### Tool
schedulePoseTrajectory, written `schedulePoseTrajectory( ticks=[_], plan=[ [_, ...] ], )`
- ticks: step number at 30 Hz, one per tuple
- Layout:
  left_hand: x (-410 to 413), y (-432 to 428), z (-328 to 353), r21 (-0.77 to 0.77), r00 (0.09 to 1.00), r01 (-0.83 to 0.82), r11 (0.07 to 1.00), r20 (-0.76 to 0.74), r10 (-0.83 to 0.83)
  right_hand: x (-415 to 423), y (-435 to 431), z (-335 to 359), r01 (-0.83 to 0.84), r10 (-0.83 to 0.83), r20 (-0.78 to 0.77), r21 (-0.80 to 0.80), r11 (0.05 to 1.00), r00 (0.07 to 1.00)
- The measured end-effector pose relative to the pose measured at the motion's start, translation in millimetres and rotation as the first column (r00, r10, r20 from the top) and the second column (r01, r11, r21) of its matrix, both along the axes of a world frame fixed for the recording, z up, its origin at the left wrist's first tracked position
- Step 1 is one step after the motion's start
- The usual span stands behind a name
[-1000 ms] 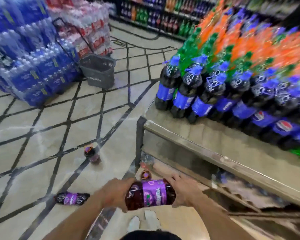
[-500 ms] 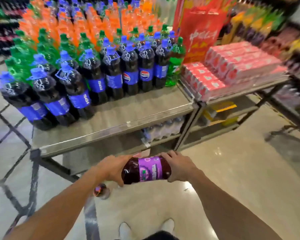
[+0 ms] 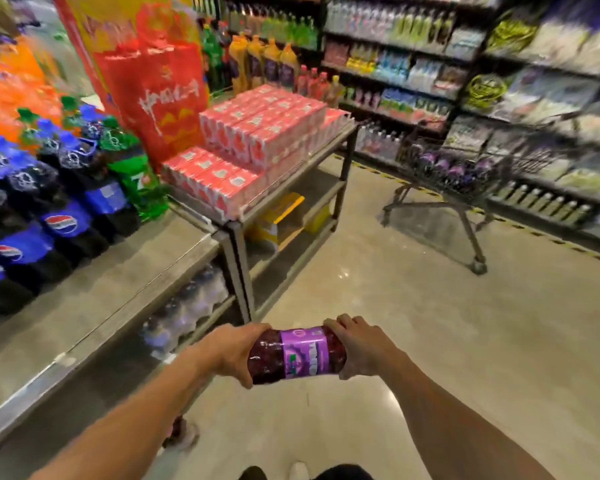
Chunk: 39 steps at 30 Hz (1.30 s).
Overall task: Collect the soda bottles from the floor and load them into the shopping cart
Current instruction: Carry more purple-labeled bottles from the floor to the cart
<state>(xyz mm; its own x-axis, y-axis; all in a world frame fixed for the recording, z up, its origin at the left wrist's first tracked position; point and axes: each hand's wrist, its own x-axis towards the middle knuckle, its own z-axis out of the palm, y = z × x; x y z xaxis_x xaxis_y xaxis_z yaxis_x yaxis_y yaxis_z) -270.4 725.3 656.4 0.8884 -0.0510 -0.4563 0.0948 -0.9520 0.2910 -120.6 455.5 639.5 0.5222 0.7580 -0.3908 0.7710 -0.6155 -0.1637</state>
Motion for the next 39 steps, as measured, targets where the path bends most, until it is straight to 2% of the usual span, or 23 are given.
schedulePoseTrajectory(
  ticks=[10,20,26,39],
  plan=[
    [179,-12,-1,-0.032,0.961,0.269,0.963,-0.053,-0.271,91,-42,-9,0.289,-0.289,0.008,-0.016,0.957,0.957],
    [364,-8,18,0.006,0.851,0.524,0.852,0.031,-0.524,203,-52,11,0.501,-0.501,0.047,0.012,0.865,0.864],
    [474,-24,21,-0.027,0.826,0.563,0.826,0.034,-0.563,294,-71,18,0.55,-0.551,0.073,0.022,0.835,0.832],
    [690,-92,40,0.066,0.794,0.6,0.797,0.07,-0.603,507,-134,29,0.563,-0.566,0.097,0.054,0.824,0.819]
  ],
)
